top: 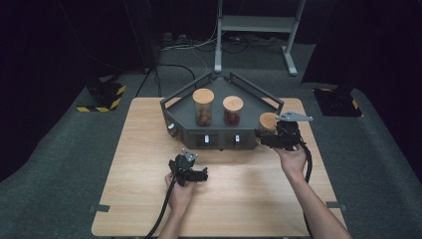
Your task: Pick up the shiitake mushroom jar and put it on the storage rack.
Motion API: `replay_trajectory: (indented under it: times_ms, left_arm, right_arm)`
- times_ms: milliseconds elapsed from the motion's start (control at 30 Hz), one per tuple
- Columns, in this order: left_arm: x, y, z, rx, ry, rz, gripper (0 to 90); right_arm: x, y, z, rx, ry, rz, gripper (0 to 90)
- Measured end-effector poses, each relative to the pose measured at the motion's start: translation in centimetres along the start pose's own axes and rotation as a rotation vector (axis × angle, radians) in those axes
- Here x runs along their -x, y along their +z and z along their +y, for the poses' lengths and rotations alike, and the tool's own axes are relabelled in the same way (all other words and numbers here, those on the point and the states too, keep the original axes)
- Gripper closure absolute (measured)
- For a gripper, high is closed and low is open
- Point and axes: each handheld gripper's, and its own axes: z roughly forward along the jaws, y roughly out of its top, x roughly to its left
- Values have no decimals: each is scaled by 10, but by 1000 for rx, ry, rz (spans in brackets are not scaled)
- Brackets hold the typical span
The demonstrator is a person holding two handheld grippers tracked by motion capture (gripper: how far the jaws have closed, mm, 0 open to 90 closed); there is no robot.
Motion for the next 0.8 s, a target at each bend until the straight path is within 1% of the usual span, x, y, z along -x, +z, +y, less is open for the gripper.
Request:
replay_trajectory:
  times_ms: [100,367,800]
  left_arm:
    - [0,0,0,0,1,0,22]
    - [0,0,0,0,1,0,22]
    - [0,0,0,0,1,0,22]
  right_arm:
    - [1,1,4,-3,0,-5,250]
    - [2,3,12,9,8,-13,250]
    - [3,10,24,8,3,-32,251]
